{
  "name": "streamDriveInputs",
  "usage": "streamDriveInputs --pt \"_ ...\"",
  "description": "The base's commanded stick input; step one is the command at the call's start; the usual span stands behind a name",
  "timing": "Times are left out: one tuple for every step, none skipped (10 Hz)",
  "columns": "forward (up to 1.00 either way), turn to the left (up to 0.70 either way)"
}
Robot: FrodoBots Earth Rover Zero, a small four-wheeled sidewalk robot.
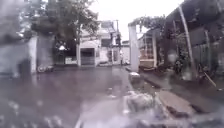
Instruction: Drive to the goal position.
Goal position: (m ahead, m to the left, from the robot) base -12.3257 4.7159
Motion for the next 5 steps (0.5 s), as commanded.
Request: streamDriveInputs --pt "1.00 0.00" --pt "1.00 0.00" --pt "1.00 0.00" --pt "1.00 0.00" --pt "1.00 0.00"
